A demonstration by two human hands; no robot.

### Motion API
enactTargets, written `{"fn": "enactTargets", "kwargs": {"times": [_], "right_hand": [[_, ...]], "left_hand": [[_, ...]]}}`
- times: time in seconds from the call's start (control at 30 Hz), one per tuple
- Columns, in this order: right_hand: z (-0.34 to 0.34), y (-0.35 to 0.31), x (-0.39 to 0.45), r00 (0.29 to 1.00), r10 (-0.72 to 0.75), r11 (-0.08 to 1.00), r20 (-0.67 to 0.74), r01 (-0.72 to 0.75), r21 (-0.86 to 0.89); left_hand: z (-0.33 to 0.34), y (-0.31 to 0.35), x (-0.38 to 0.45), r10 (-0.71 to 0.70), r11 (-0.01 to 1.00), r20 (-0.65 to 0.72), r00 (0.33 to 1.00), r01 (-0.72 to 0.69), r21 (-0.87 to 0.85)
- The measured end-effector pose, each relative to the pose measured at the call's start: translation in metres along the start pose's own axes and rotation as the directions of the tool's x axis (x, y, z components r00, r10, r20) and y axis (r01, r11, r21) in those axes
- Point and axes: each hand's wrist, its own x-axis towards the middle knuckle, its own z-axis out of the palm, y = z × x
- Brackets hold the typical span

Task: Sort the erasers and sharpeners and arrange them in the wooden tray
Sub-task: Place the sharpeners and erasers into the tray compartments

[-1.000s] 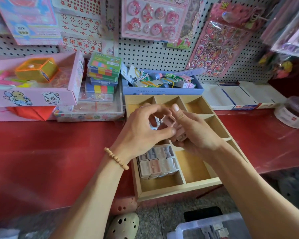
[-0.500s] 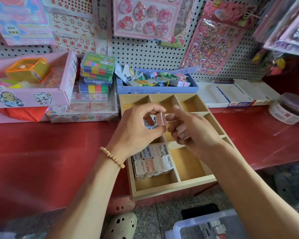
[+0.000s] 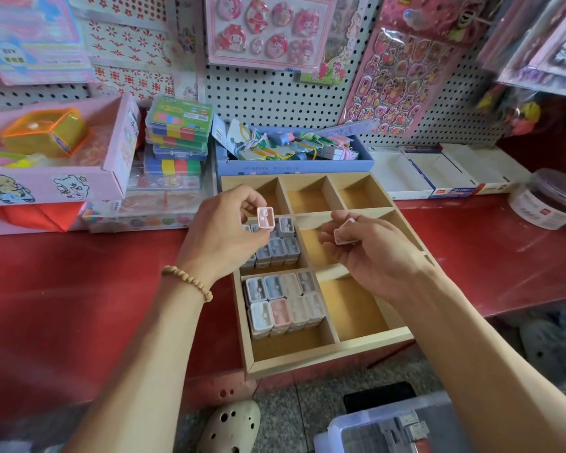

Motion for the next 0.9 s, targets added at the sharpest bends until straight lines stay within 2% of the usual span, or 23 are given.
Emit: {"fn": "enactTargets", "kwargs": {"times": [0.3,0.47,0.67,0.77,0.9], "right_hand": [[-0.004,-0.001,0.001,0.999,-0.035,0.992,-0.006,0.034,-0.118],[-0.004,0.002,0.004,1.0,-0.025,0.985,0.015,0.027,-0.168],[-0.005,0.005,0.005,0.999,-0.044,0.981,0.019,0.046,-0.189],[-0.007,0.005,0.004,0.999,-0.041,0.989,0.022,0.043,-0.144],[-0.006,0.003,0.0,0.997,-0.041,0.996,0.065,0.046,-0.074]], "left_hand": [[0.017,-0.007,0.014,-0.034,0.986,0.029,0.999,0.028,0.165],[0.021,-0.004,0.016,-0.053,0.987,0.019,0.998,0.049,0.156],[0.026,-0.003,0.018,-0.051,0.976,0.073,0.996,0.035,0.214],[0.022,-0.001,0.017,-0.054,0.983,0.08,0.995,0.039,0.179],[0.013,0.01,0.012,0.022,0.999,0.044,0.999,-0.023,0.027]]}}
